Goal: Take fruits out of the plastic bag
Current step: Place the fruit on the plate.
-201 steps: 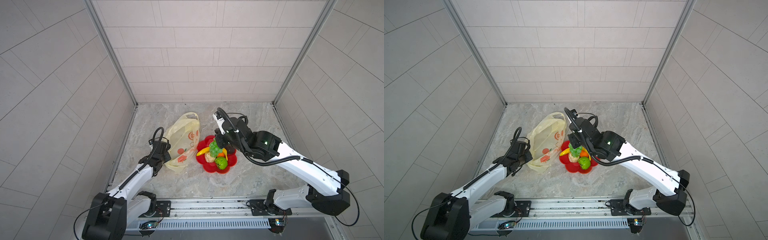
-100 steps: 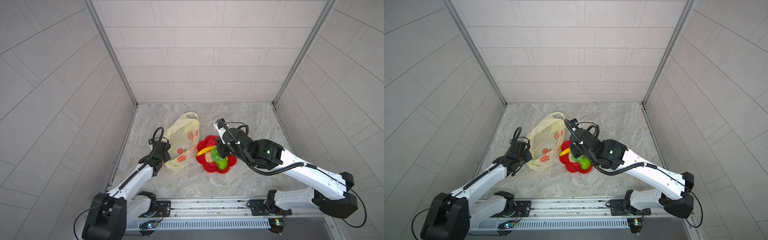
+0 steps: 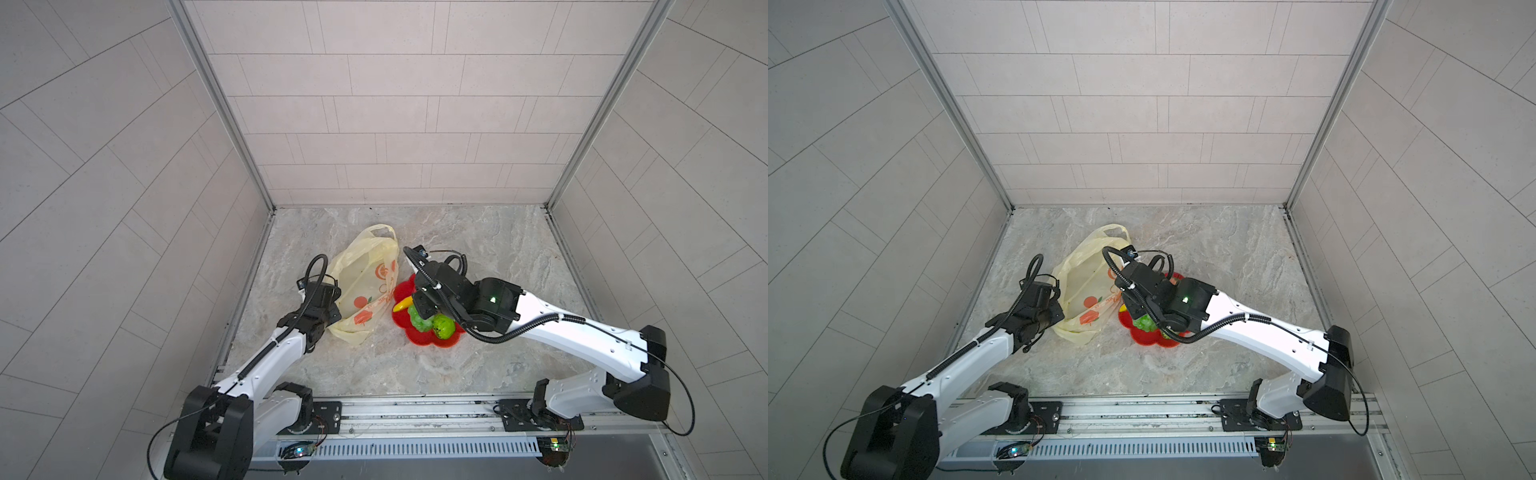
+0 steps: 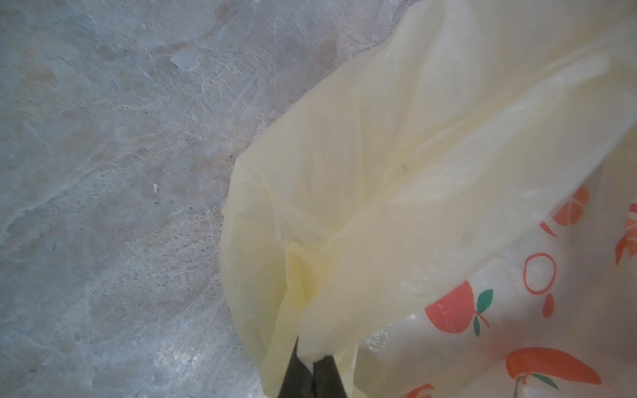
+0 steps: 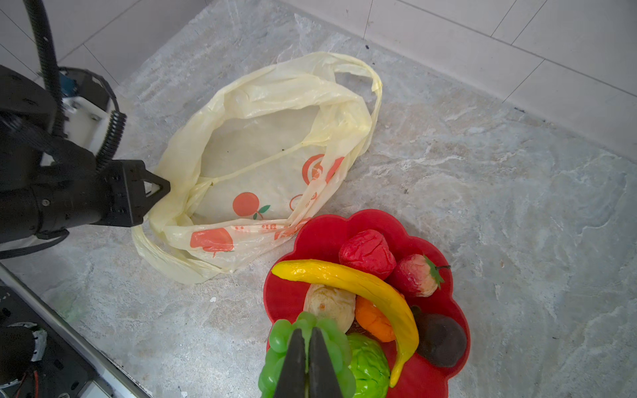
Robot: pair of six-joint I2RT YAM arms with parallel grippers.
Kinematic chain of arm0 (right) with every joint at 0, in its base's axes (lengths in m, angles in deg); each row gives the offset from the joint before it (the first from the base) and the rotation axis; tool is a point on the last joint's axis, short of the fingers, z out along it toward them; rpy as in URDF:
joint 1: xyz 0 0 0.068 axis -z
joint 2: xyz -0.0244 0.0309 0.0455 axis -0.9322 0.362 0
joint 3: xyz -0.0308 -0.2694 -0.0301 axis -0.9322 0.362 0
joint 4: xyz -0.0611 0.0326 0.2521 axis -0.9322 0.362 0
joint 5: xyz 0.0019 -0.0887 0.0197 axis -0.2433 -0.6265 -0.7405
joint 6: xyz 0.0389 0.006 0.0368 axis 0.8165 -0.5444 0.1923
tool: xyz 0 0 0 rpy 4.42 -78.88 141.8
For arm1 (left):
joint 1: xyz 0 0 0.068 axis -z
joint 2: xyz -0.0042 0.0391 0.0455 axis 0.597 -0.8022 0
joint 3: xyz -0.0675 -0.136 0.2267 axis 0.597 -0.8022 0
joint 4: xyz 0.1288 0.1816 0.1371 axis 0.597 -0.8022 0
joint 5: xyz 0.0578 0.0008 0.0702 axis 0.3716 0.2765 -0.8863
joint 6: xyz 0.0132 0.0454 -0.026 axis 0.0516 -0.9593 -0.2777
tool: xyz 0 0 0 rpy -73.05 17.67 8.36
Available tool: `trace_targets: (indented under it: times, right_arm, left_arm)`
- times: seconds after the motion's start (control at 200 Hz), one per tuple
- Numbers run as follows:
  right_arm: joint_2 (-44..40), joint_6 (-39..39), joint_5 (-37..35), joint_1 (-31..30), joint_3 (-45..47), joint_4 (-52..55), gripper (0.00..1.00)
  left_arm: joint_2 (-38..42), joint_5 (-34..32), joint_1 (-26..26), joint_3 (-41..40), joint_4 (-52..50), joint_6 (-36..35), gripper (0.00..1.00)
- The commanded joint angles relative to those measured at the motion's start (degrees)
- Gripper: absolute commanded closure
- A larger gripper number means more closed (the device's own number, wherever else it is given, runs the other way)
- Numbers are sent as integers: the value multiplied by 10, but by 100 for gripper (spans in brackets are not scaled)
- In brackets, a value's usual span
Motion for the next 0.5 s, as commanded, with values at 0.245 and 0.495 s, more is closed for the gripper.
trace_targets:
  times: [0.245, 0.495]
  right_arm:
    - [53, -5, -13, -2, -67, -8, 100]
    - [67, -4, -17, -2, -64, -15, 100]
  left_arm:
    - [7, -10, 0, 15, -17, -5, 99]
    - [4, -8, 0, 15, -15, -6, 99]
